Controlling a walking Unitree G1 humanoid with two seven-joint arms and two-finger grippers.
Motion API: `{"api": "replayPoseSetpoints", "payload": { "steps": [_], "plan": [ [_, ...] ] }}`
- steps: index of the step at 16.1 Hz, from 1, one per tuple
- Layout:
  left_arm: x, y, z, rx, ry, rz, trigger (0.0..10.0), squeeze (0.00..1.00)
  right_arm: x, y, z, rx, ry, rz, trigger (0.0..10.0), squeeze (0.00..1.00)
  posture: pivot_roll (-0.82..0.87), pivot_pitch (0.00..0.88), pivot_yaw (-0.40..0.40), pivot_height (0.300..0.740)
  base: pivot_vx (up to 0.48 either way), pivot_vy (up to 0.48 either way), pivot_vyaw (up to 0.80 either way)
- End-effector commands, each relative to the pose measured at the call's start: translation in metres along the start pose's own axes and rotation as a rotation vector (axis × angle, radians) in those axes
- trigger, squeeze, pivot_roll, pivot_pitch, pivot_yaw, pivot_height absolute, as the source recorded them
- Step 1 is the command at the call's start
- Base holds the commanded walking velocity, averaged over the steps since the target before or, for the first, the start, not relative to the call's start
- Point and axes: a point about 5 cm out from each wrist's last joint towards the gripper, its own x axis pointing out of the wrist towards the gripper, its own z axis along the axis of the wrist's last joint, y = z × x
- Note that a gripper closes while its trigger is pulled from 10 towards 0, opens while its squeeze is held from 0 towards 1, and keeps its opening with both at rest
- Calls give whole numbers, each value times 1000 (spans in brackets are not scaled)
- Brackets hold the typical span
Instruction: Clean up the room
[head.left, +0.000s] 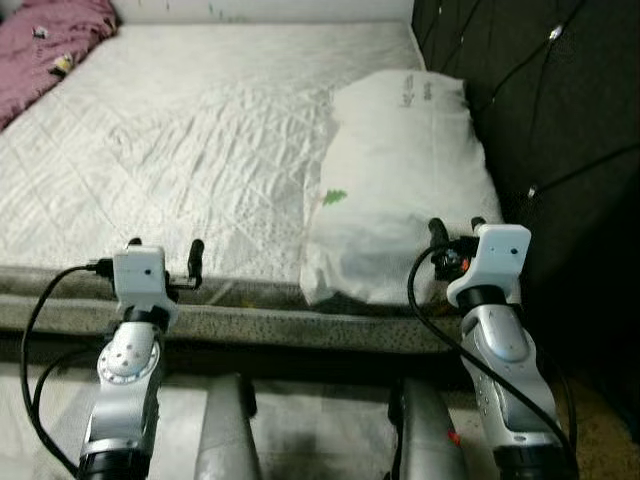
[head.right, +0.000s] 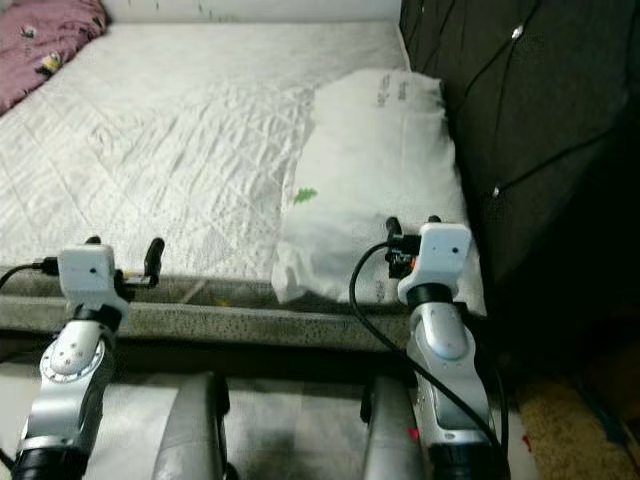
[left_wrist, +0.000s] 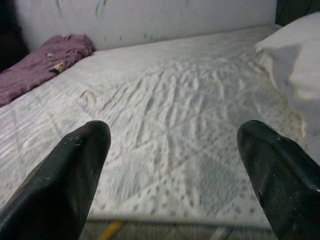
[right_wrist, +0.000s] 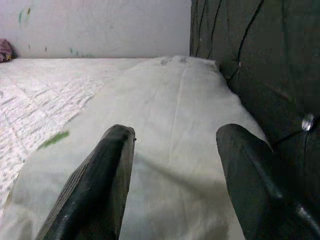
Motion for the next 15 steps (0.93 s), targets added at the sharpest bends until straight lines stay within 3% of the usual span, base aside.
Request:
{"api": "replayPoseSetpoints", "payload": {
  "steps": [1,11,15],
  "plan": [
    [4,-2,2,7,-13,-3,10000,0,7,1,11,-6,-47,9,10000,0,-86,0,64,631,0,0,0],
    [22,-12,0,-16,-8,-25,10000,0,14,-14,16,-36,-57,-94,10000,0,-124,0,80,726,0,0,0],
    [25,-13,-1,-23,-10,-38,10000,0,12,-22,9,-57,-20,-141,10000,0,-128,0,81,740,0,0,0]
  ]
}}
